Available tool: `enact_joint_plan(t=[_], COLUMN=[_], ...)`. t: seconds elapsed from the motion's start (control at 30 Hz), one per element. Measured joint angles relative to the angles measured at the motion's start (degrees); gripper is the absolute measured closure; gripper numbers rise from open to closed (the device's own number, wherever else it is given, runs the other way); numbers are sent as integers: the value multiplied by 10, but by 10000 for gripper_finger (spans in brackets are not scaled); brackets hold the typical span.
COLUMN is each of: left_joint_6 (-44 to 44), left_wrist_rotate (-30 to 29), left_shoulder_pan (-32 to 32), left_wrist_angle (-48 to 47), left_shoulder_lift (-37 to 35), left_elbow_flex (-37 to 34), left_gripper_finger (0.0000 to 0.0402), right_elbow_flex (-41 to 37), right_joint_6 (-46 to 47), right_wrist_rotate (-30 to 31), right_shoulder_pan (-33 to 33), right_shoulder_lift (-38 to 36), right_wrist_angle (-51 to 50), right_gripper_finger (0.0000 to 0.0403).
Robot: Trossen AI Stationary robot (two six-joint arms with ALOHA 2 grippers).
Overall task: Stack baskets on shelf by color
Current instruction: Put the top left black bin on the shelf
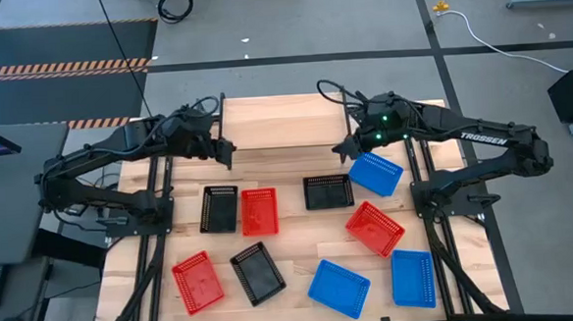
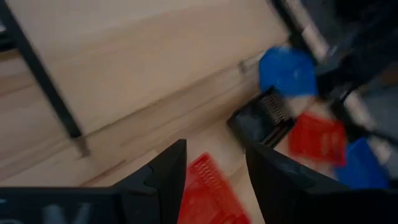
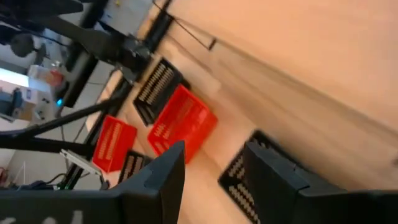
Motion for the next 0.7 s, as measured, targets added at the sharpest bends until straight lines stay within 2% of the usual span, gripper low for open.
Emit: enact_joint_plan(t=[0.4, 0.7], left_joint_6=[65, 95], left_wrist_rotate=[24, 17], left_shoulder_pan=[-32, -46], left_wrist_angle=[-16, -14], left_shoulder_lift=[6, 14], left_elbow_flex=[0, 0], left_gripper_finger=[225, 225], right_elbow_flex=[0, 0], right_joint_6=[118, 144], right_wrist_rotate=[5, 17], right_shoulder_pan=[2, 16], right_shoulder_lift=[-4, -6], right_wrist_angle=[-121, -180], right_gripper_finger=[237, 237])
